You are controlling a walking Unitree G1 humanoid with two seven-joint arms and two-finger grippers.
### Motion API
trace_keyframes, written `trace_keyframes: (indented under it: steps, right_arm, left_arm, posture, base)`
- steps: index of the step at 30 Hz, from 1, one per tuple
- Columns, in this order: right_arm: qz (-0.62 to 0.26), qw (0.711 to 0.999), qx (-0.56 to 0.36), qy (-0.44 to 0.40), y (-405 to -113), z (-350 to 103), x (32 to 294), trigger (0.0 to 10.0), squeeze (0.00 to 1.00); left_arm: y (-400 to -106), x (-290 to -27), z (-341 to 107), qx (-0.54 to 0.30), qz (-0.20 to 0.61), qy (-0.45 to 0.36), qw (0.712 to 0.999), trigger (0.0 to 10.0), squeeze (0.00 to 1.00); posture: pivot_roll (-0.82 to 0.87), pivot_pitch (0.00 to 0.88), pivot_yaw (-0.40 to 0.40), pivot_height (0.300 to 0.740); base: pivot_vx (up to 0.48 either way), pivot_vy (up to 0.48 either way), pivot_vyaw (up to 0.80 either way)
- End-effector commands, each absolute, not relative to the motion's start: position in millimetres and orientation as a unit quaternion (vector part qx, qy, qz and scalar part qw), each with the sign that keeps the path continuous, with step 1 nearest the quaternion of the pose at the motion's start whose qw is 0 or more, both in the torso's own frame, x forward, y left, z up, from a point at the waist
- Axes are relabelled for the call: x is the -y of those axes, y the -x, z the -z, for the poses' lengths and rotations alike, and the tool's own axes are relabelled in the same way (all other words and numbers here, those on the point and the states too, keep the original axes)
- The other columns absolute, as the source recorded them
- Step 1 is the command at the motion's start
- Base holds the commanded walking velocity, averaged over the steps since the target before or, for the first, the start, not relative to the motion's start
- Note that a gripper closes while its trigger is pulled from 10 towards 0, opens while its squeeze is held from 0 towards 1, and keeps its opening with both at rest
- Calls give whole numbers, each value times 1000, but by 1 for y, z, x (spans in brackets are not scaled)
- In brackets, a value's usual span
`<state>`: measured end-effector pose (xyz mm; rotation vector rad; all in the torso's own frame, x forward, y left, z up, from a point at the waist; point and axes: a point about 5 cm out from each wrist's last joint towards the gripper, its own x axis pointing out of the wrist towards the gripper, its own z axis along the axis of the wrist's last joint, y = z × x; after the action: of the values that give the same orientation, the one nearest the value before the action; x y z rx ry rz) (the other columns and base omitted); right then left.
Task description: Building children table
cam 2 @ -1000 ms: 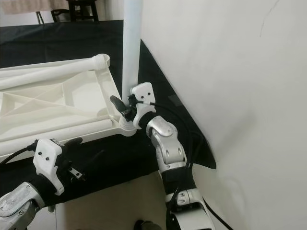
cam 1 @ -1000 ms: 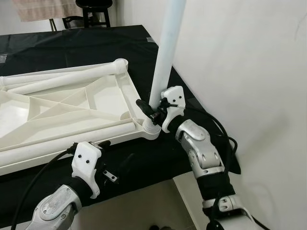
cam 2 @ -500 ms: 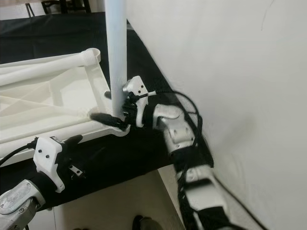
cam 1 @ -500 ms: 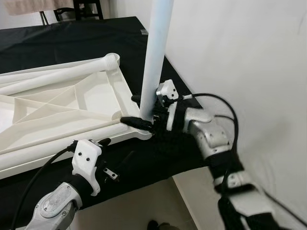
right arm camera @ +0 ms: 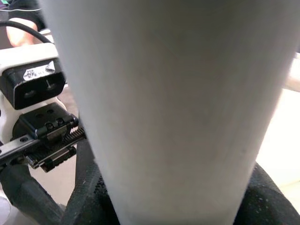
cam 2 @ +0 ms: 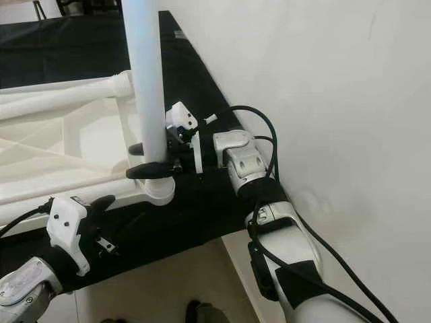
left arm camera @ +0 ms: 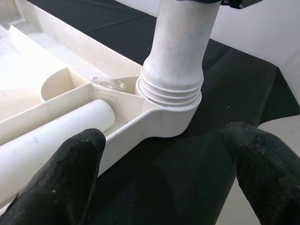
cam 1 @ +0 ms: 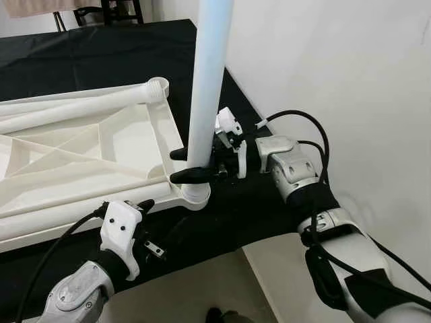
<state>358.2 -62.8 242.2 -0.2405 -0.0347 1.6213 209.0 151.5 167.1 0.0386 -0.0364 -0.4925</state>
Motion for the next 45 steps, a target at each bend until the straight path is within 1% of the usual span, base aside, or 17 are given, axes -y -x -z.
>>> trace_keyframes:
  steps: [1,5,7,9,14,22,23,25,26,29,31,32,33,34,35,36,45]
  right_arm:
    - [-715,691,7,107,-359,-234,68,0,0]
    - [-641,759,15,114,-367,-225,82,0,0]
    - [-538,837,4,102,-367,-203,89,0,0]
    - [-293,953,-33,73,-361,-170,96,0,0]
    - [-278,953,-61,99,-323,-143,78,0,0]
    - [-290,950,-45,105,-348,-153,77,0,0]
    - [-288,951,-41,105,-348,-156,75,5529,0]
    - [-288,951,-41,105,-348,-156,75,5529,0]
    - [-304,947,-26,100,-348,-162,71,10000,0]
    - [-304,947,-26,100,-348,-162,71,10000,0]
    - [-322,942,-5,96,-346,-171,66,10000,67]
    - [-415,907,31,58,-339,-190,61,10000,1000]
    - [-489,868,63,57,-334,-204,62,10000,1000]
    - [-551,827,79,74,-332,-214,66,10000,796]
    - [-551,827,79,74,-332,-214,66,10000,796]
    - [-586,801,85,89,-332,-219,70,10000,0]
    - [-624,767,66,134,-358,-238,81,10000,0]
  left_arm:
    - [-205,-148,-166,9,257,-22,966,10000,0]
    - [-204,-146,-165,9,261,-19,965,10000,0]
    - [-204,-145,-165,7,264,-19,964,10000,0]
    - [-204,-147,-165,5,267,-19,964,10000,0]
    - [-206,-148,-164,2,276,-21,961,10000,0]
    - [-210,-145,-166,12,274,-20,962,10000,0]
    - [-209,-146,-165,11,272,-21,962,10000,0]
    - [-209,-146,-165,11,272,-21,962,10000,0]
    - [-210,-146,-165,12,272,-22,962,10000,0]
    - [-210,-146,-165,12,272,-22,962,10000,0]
    - [-212,-146,-165,13,273,-22,962,10000,0]
    - [-212,-144,-164,13,275,-20,961,10000,0]
    - [-212,-143,-163,11,277,-20,961,10000,0]
    - [-212,-142,-162,10,278,-19,960,10000,0]
    - [-212,-142,-162,10,278,-19,960,10000,0]
    - [-211,-142,-161,9,278,-19,960,10000,0]
    - [-210,-144,-162,10,271,-21,962,10000,0]
  posture:
    - [105,222,-129,740]
    - [98,224,-129,740]
    - [91,231,-133,740]
    - [74,238,-122,740]
    - [46,229,-98,740]
    - [81,212,-124,740]
    - [84,206,-124,740]
    - [84,206,-124,740]
    - [84,201,-123,740]
    - [84,201,-123,740]
    - [87,196,-121,740]
    - [98,186,-121,740]
    - [111,178,-125,740]
    - [112,177,-127,740]
    - [112,177,-127,740]
    - [113,177,-128,740]
    - [124,182,-136,740]
  base:
    - [0,0,0]
    - [0,0,0]
    - [0,0,0]
    - [0,0,0]
    - [0,0,0]
    - [0,0,0]
    - [0,0,0]
    - [0,0,0]
    - [0,0,0]
    - [0,0,0]
    - [0,0,0]
    - [0,0,0]
    - [0,0,0]
    - [0,0,0]
    - [0,0,0]
    - [0,0,0]
    - [0,0,0]
